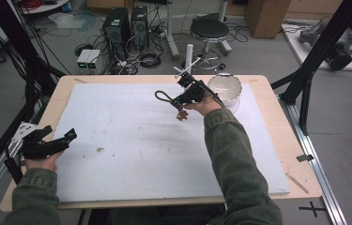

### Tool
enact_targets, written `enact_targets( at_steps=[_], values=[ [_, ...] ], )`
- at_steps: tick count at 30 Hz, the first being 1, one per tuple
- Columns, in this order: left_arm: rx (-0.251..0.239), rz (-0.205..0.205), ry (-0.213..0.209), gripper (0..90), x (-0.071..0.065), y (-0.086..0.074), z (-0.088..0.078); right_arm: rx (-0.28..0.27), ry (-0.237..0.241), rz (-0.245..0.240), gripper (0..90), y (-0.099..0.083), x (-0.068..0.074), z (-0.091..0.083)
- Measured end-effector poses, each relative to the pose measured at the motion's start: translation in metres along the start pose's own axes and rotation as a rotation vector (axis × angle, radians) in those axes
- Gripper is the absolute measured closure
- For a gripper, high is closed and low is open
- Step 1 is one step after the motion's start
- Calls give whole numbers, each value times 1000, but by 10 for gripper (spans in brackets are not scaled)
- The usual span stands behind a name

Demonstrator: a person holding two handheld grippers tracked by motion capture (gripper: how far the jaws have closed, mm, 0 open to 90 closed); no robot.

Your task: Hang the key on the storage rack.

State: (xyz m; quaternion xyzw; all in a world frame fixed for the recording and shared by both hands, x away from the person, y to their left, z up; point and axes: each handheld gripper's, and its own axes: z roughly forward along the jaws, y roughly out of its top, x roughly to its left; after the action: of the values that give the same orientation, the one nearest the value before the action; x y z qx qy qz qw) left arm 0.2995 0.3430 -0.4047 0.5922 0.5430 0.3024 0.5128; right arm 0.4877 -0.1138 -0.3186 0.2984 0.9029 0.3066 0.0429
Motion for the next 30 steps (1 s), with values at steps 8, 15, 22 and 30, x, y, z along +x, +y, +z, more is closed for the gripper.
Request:
enact_targets(
  at_steps=[8, 15, 22, 30],
  values=[
    [0, 0, 1, 17, 0, 0, 0, -64, 3, 6, 769, -3, 0, -17],
    [0, 0, 2, 17, 0, 0, 0, -125, 2, 39, 769, -6, -2, -33],
    [-2, -3, 3, 17, 0, 0, 0, -202, 13, 70, 768, -10, -8, -47],
    [-5, -5, 7, 17, 0, 0, 0, -268, -24, 116, 768, -17, -18, -62]
  ],
)
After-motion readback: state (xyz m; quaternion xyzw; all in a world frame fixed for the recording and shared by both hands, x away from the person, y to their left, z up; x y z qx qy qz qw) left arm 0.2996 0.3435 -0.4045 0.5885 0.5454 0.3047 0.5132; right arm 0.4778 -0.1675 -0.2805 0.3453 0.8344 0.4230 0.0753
